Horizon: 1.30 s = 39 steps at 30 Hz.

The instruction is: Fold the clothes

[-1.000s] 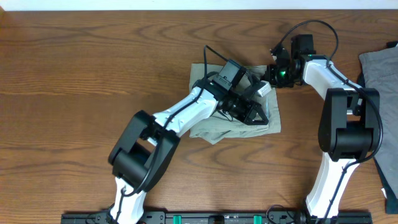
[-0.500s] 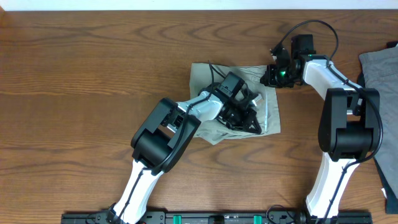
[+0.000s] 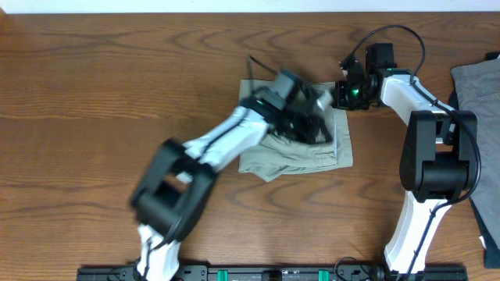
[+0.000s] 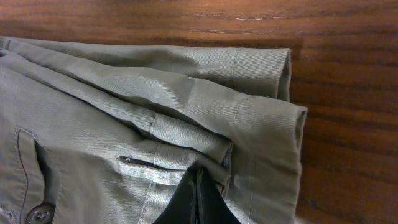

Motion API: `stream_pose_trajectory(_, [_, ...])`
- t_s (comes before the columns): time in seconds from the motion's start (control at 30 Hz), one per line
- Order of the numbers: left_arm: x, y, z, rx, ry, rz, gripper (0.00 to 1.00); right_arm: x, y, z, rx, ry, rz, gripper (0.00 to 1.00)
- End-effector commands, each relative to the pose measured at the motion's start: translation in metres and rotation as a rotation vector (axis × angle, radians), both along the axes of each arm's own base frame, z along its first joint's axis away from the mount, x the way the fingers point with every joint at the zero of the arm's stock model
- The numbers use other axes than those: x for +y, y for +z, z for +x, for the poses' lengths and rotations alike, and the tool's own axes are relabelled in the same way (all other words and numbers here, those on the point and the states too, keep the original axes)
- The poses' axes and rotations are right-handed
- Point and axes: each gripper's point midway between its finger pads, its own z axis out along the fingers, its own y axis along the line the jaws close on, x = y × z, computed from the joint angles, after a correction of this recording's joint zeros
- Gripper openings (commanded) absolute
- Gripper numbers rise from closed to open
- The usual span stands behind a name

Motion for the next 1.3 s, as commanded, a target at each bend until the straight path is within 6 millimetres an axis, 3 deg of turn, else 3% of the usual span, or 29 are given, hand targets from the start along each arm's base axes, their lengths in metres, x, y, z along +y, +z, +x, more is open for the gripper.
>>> stream_pose_trajectory(0.0, [0.041,0.045,0.057,-0.223,0.205,0.05,0.06,-0.025,-0.089,-0.051,0.228,-0.032,-0.178,0.01])
stream_pose_trajectory(0.1, [0.06,0.051,0.082,-0.26,0.274,0.047,0.06,-0.025,-0.089,-0.051,0.228,-0.032,-0.178,0.01])
stream_pose_trajectory(0.3, [0.077,0.021,0.11,-0.241,0.328,0.066,0.06,-0.025,-0.088,-0.051,0.228,-0.032,-0.178,0.01])
stream_pose_trajectory(0.57, [0.07,-0.056,0.129,-0.203,0.333,0.098,0.07,-0.025,-0.088,-0.05,0.226,-0.032,-0.178,0.01])
stream_pose_trajectory(0.73, [0.082,-0.116,0.141,-0.192,0.392,0.206,0.07,-0.025,-0.088,-0.051,0.227,-0.032,-0.178,0.01])
stream_pose_trajectory(0.8, [0.085,-0.125,0.145,-0.199,0.407,0.217,0.08,-0.025,-0.088,-0.051,0.227,-0.032,-0.178,0.01])
stream_pose_trajectory(0.87, [0.083,-0.12,0.149,-0.202,0.414,0.187,0.07,-0.025,-0.088,-0.051,0.228,-0.032,-0.178,0.01])
stream_pose_trajectory(0.93, [0.077,-0.1,0.153,-0.218,0.403,0.127,0.08,-0.025,-0.088,-0.049,0.222,-0.033,-0.178,0.01])
stream_pose_trajectory(1.07, [0.075,-0.044,0.164,-0.286,0.413,0.04,0.07,-0.024,-0.069,-0.03,0.157,-0.038,-0.163,0.02])
stream_pose_trajectory(1.2, [0.091,0.028,0.174,-0.393,0.459,-0.025,0.07,-0.003,-0.006,-0.006,0.063,0.018,-0.03,0.09])
stream_pose_trajectory(1.27, [0.104,0.054,0.177,-0.425,0.489,-0.035,0.07,0.007,0.033,0.0,0.014,0.045,0.027,0.1])
